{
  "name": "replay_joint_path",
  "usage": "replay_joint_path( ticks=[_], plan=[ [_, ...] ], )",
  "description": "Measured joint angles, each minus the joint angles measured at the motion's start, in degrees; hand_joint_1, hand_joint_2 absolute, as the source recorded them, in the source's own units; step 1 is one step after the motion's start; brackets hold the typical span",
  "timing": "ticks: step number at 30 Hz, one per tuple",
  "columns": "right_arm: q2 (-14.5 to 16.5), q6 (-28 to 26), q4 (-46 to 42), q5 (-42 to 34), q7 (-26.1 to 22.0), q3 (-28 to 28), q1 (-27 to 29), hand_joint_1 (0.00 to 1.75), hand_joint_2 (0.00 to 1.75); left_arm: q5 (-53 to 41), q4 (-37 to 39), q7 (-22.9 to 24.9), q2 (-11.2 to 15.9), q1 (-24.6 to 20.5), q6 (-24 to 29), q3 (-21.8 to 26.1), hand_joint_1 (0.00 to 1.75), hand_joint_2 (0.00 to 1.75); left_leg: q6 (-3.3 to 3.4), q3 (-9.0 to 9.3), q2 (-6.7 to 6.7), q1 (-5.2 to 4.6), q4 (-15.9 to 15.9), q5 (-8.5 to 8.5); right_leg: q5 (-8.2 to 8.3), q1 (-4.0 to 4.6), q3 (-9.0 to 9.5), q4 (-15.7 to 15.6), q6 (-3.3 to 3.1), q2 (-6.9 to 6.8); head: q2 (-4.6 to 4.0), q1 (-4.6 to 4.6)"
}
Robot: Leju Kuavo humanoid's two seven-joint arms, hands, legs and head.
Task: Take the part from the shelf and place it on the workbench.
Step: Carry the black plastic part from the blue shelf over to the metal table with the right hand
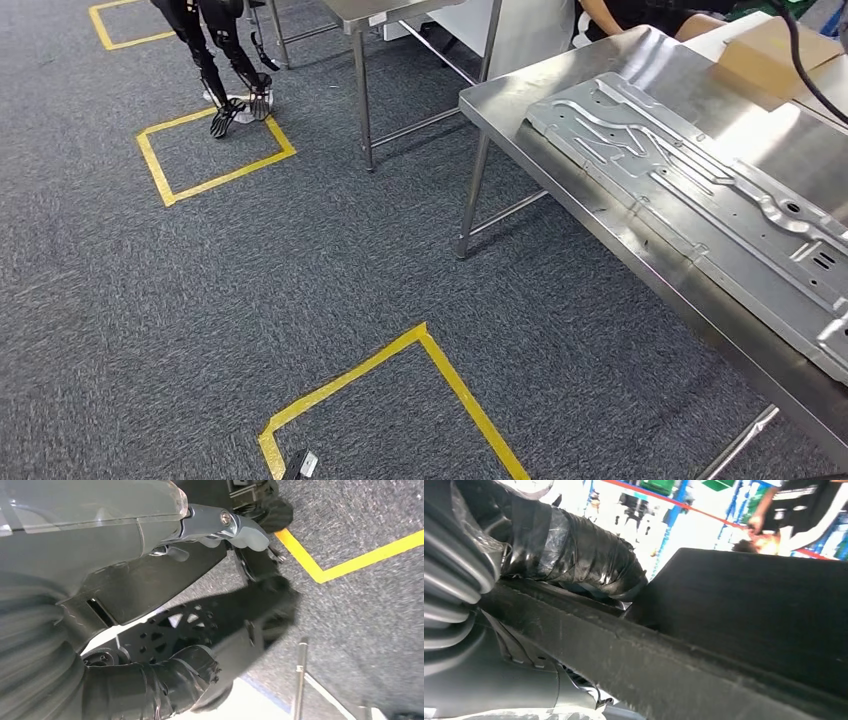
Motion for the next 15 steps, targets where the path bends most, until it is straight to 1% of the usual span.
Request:
replay_joint_path(
  ticks=[1,2,3,4,5,6,7,8,9,10,11,12,13,14,15],
  plan=[
    [0.0,0.0,-0.1,0.0,0.0,0.0,-0.1,1.75,1.75,0.0,0.0,0.0,0.0,0.0,0.0,0.0,0.0,1.75,-0.14,0.1,0.66,-0.2,0.0,-0.13,0.68,0.41,1.6,-3.0,-0.48,-1.02,0.0,-0.02],
    [-0.1,-0.1,-0.3,-0.1,0.0,0.0,-0.1,1.75,1.75,0.0,0.0,0.0,0.0,-0.1,0.0,0.0,0.0,1.75,-0.32,0.21,1.29,-0.37,0.0,-0.26,0.8,0.77,2.28,-4.4,-0.89,-1.65,0.0,-0.03],
    [-0.2,-0.1,-0.3,-0.1,0.0,0.0,-0.1,1.75,1.75,0.0,0.0,0.0,0.0,-0.1,0.0,-0.1,0.0,1.75,-0.55,0.32,1.94,-0.5,-0.1,-0.35,0.69,1.01,2.25,-4.7,-1.2,-1.47,0.0,-0.03],
    [-0.3,-0.1,-0.4,-0.2,0.1,0.0,-0.1,1.75,1.75,0.0,0.0,0.0,0.0,-0.2,0.0,-0.2,0.0,1.75,-0.79,0.49,2.61,-0.55,-0.3,-0.43,0.84,0.98,2.16,-4.9,-1.47,-0.59,0.0,-0.04],
    [-0.4,-0.2,-0.5,-0.2,0.1,0.0,-0.1,1.75,1.75,0.0,0.0,0.0,0.0,-0.2,0.0,-0.3,0.0,1.75,-1.08,0.59,2.72,-0.53,-0.2,-0.67,1.04,0.78,2.28,-5.3,-1.76,0.09,0.0,-0.05],
    [-0.5,-0.2,-0.5,-0.3,0.1,0.0,0.0,1.75,1.75,0.0,0.0,0.0,0.0,-0.3,0.0,-0.4,0.0,1.75,-1.35,0.41,1.75,-0.46,0.4,-1.3,1.29,0.55,2.47,-5.7,-2.1,0.75,0.0,-0.06],
    [-0.5,-0.4,-0.6,-0.4,0.1,0.0,0.0,1.75,1.75,0.0,0.0,0.0,-0.1,-0.3,0.0,-0.4,0.0,1.75,-1.58,-0.3,0.1,-0.37,2.1,-2.51,1.55,0.31,2.64,-6.1,-2.42,1.41,0.0,-0.07],
    [-0.5,-0.6,-0.6,-0.4,0.1,0.0,0.2,1.75,1.75,0.0,0.0,0.0,0.0,-0.3,0.1,-0.5,0.0,1.75,-1.75,-1.63,-1.95,-0.21,5.0,-4.25,1.74,0.12,2.74,-6.3,-2.64,2.06,0.0,-0.1],
    [-0.5,-0.7,-0.7,-0.5,0.2,0.0,0.4,1.75,1.75,0.0,0.0,0.0,0.0,-0.2,0.1,-0.6,0.0,1.75,-1.83,-3.41,-3.7,-0.14,8.9,-6.16,1.83,0.11,2.69,-6.4,-2.76,2.79,0.0,-0.09],
    [-0.5,-0.9,-0.7,-0.6,0.2,0.0,0.7,1.75,1.75,0.0,0.0,0.0,0.0,-0.1,0.1,-0.8,0.0,1.75,-1.9,-5.21,-4.54,-0.11,12.6,-7.63,1.86,0.13,2.62,-6.4,-2.8,3.6,0.0,-0.09],
    [-0.5,-0.9,-0.7,-0.6,0.2,0.0,1.1,1.75,1.75,0.0,0.0,0.0,0.0,-0.1,0.1,-1.0,0.0,1.75,-1.96,-6.47,-4.87,-0.09,15.1,-8.14,1.86,0.13,2.59,-6.3,-2.81,4.46,0.0,-0.1],
    [-0.4,-0.9,-0.7,-0.7,0.1,0.0,1.4,1.75,1.75,0.0,0.0,0.0,0.0,-0.2,0.1,-1.1,0.0,1.75,-1.98,-6.83,-5.01,-0.05,15.6,-7.44,1.85,0.12,2.58,-6.2,-2.79,5.4,0.0,-0.09],
    [-0.4,-0.9,-0.7,-0.8,0.0,0.0,1.7,1.75,1.75,0.0,0.0,0.1,0.0,-0.2,0.1,-1.2,0.0,1.75,-1.94,-6.1,-5.23,0.02,13.7,-5.6,1.8,0.09,2.6,-6.1,-2.73,6.36,0.0,-0.09],
    [-0.4,-1.0,-0.7,-0.8,0.0,0.0,1.8,1.75,1.75,0.0,0.0,0.1,0.0,-0.2,0.1,-1.3,0.0,1.75,-1.82,-4.6,-5.92,0.12,10.0,-3.11,1.71,0.04,2.6,-5.9,-2.6,7.31,0.0,-0.09],
    [-0.4,-1.0,-0.7,-0.9,-0.1,0.0,1.9,1.75,1.75,0.0,0.0,0.1,0.0,-0.2,0.1,-1.4,0.0,1.75,-1.67,-3.01,-7.28,0.29,6.2,-1.17,1.6,0.04,2.49,-5.6,-2.42,8.19,0.0,-0.07]
  ],
)
